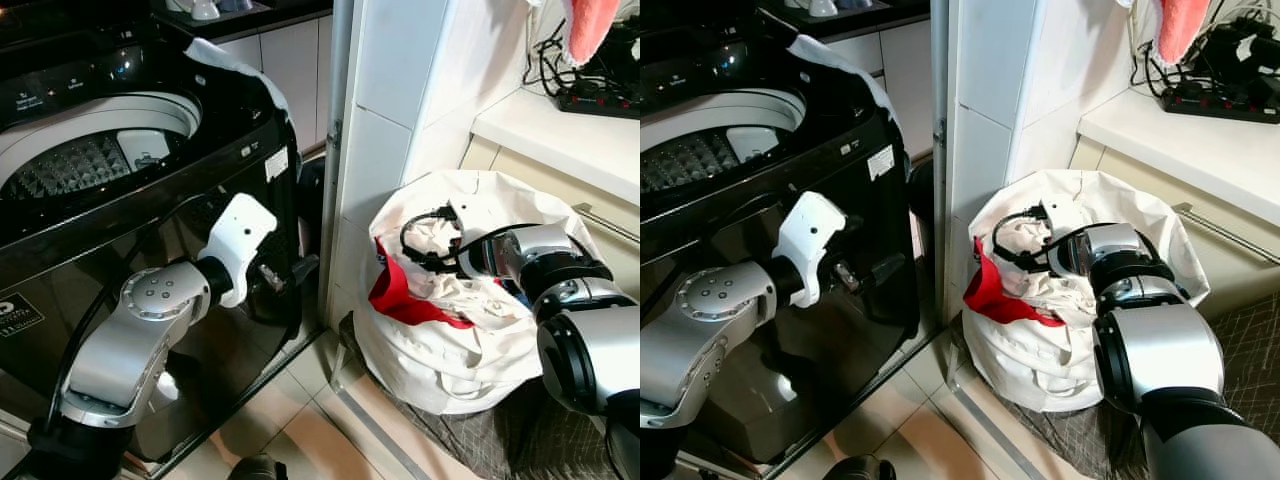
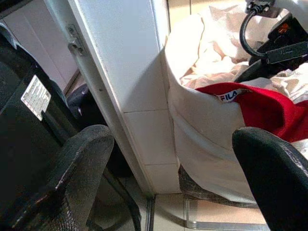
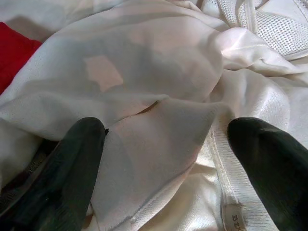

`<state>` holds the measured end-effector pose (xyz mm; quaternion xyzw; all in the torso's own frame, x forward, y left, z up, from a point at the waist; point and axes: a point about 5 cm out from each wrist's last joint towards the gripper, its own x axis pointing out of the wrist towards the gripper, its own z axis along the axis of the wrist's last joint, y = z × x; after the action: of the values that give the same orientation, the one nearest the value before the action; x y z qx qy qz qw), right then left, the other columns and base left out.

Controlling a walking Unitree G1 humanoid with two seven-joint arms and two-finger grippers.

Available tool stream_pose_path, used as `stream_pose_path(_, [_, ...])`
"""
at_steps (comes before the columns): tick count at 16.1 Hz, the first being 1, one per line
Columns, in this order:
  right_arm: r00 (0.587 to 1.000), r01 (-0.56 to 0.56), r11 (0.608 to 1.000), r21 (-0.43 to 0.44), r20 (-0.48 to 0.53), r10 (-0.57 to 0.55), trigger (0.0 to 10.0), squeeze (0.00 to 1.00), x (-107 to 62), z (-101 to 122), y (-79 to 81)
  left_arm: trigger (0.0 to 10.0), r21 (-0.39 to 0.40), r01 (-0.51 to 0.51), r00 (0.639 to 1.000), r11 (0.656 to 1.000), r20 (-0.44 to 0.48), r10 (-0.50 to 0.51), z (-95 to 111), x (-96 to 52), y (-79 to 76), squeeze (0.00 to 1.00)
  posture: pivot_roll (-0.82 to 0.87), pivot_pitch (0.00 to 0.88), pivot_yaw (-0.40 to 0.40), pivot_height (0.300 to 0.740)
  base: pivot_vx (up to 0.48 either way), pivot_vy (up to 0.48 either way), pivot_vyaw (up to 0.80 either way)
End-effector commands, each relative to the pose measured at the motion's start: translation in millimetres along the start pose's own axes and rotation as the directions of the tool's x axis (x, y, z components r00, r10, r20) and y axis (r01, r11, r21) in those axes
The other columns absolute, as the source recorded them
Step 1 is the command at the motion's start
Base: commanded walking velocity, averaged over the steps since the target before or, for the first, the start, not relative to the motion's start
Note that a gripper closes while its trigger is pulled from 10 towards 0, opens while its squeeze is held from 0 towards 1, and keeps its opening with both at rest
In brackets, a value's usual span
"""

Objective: Clothes washing

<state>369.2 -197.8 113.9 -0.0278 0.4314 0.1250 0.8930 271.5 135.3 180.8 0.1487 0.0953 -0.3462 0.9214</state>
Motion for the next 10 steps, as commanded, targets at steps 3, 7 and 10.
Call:
stream_pose_path(3, [0.997,-0.013,1.000,0.017,-0.073,0.014,4.9,0.00,5.2,-18.0,-0.7,10.0,0.014,0.023,1.000,1.000,-0.001,-0.023,2.4,-0.7,-4.1,0.00,0.15,0.000,-0.027,0.740,0.000,0.000,0.00])
stream_pose_path(7, [0.991,-0.008,1.000,-0.004,-0.135,0.008,0.0,0.00,8.8,-34.9,-4.8,10.0,0.019,0.037,0.999,0.999,-0.004,-0.037,2.4,-0.2,-5.4,0.00,0.15,0.000,-0.025,0.740,0.000,0.000,0.00])
stream_pose_path(10, [0.991,-0.004,1.000,0.008,-0.133,0.005,0.0,0.00,7.6,-36.0,-7.7,10.0,0.021,0.040,0.999,0.999,-0.002,-0.040,3.1,0.8,-5.3,0.00,0.15,0.000,-0.021,0.740,0.000,0.000,0.00])
